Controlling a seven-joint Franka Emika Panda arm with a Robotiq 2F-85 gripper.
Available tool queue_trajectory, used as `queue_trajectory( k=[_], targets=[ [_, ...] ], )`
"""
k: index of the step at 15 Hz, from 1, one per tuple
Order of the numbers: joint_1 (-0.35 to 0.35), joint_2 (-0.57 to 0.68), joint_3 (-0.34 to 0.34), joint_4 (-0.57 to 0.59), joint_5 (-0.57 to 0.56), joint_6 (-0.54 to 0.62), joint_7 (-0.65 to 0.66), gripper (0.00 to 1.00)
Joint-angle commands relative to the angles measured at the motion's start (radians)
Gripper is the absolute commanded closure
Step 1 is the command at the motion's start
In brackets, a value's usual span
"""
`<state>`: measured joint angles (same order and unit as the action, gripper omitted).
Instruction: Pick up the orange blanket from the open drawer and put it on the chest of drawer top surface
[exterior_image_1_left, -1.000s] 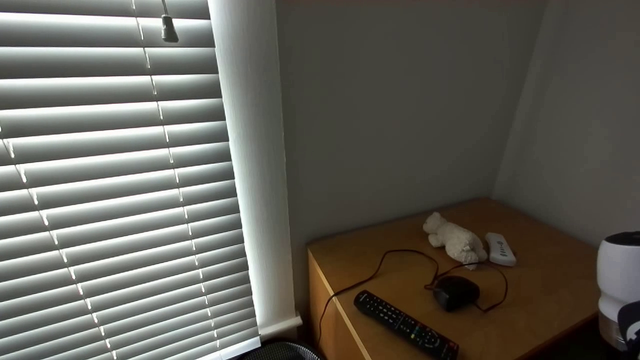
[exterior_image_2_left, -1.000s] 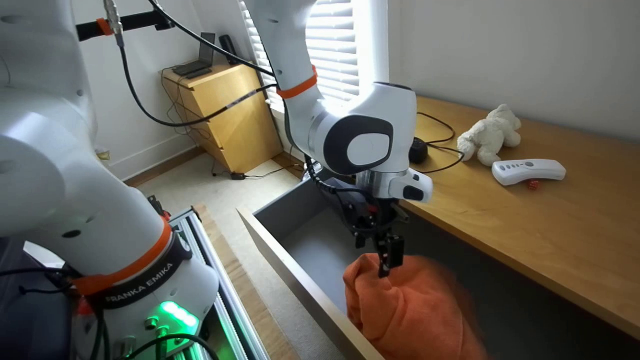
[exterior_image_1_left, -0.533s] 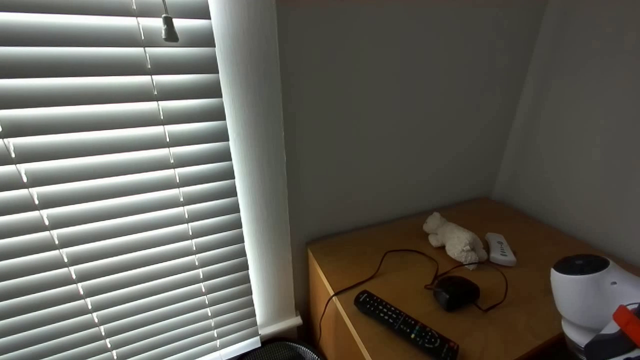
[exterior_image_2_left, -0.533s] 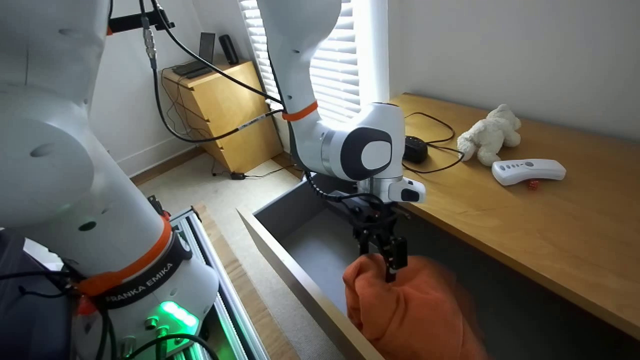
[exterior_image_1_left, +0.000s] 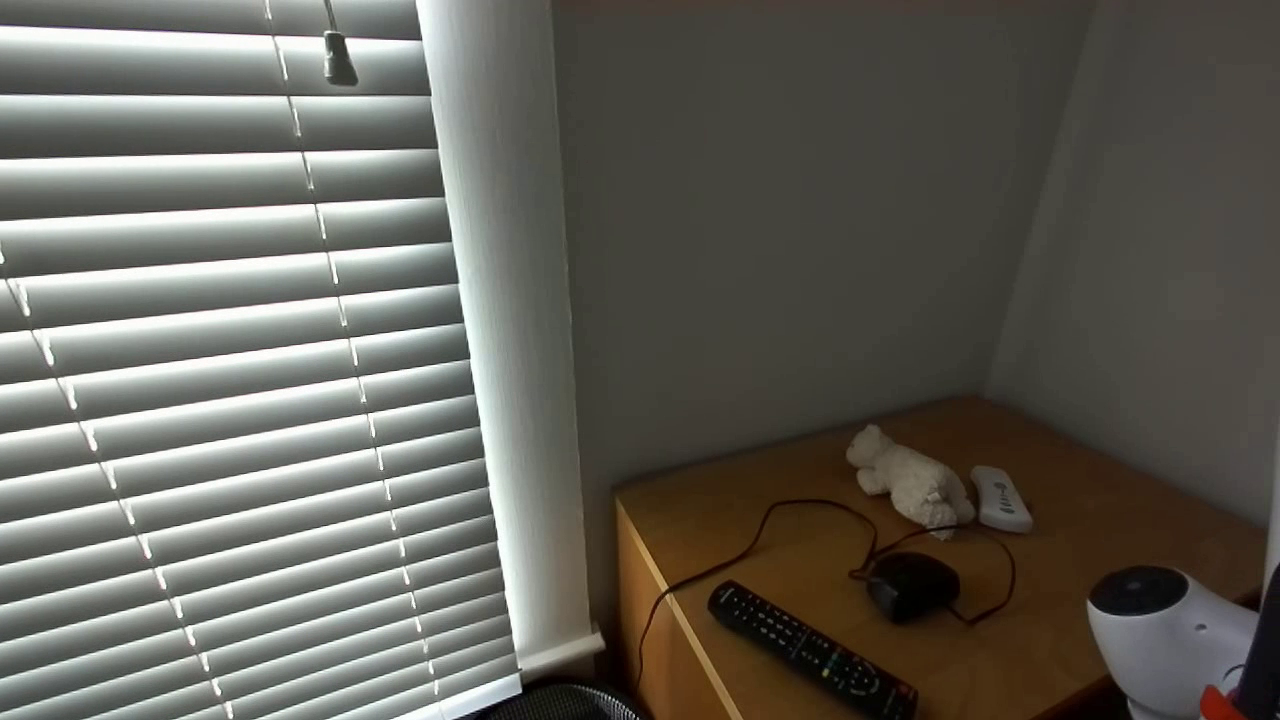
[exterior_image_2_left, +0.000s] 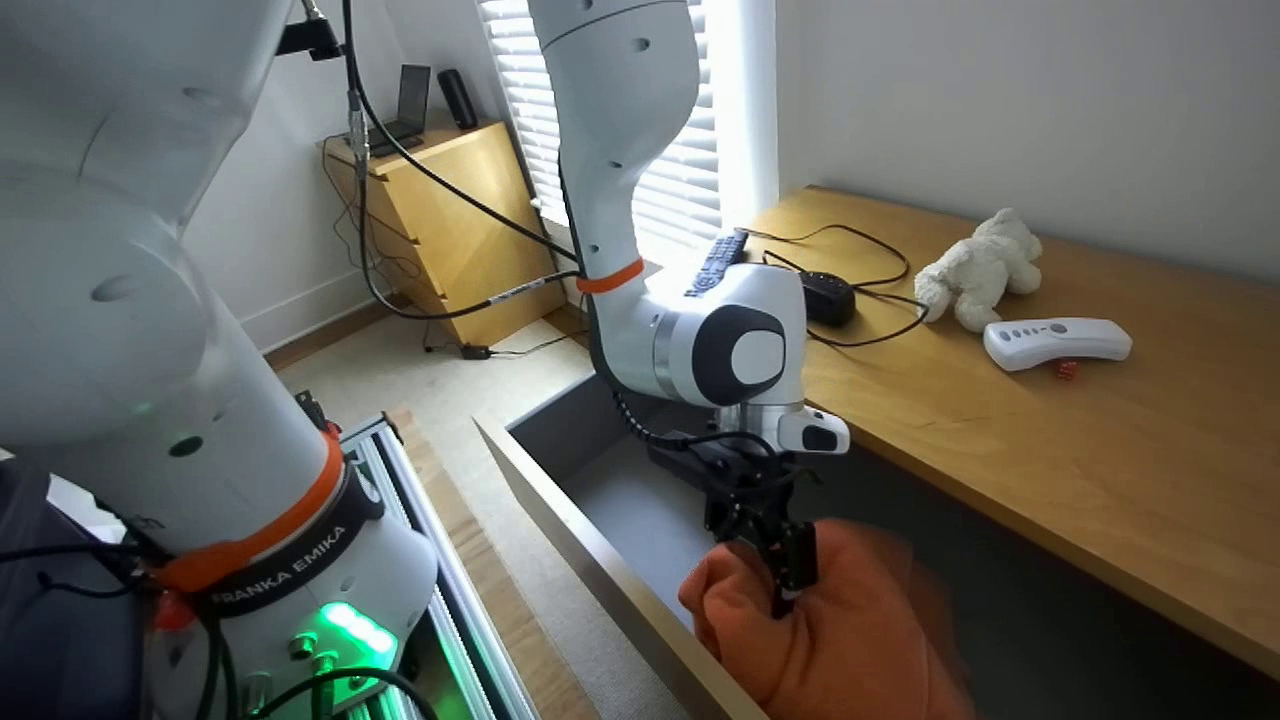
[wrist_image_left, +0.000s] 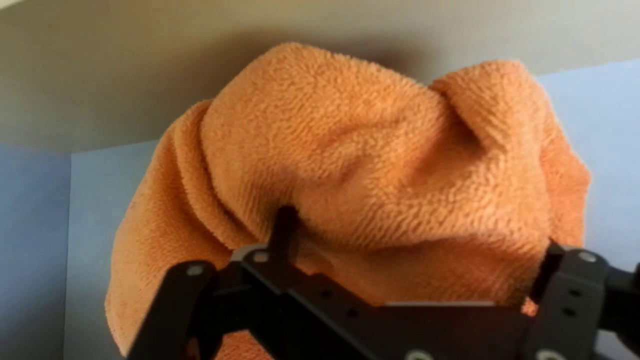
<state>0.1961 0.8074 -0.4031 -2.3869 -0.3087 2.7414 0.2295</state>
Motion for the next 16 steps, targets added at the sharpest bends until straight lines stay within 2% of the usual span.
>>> queue_trajectory(
  k=[1,3,7,10,11,12,13,16],
  targets=[
    [0.021,0.101,-0.032,0.038,-0.034,0.051,-0.002,0.00],
    [0.035,0.145,-0.055,0.051,-0.046,0.126,-0.006,0.00],
    [0.090,0.241,-0.119,0.055,-0.014,0.386,-0.030,0.00],
    [0.095,0.307,-0.128,0.057,0.066,0.548,-0.092,0.00],
    [0.075,0.316,-0.113,0.056,0.095,0.577,-0.120,0.00],
    [0.054,0.325,-0.097,0.055,0.121,0.599,-0.149,0.25],
    [0.035,0.330,-0.081,0.055,0.146,0.615,-0.174,0.26],
    [-0.026,0.306,-0.028,0.037,0.194,0.622,-0.227,0.47]
  ],
)
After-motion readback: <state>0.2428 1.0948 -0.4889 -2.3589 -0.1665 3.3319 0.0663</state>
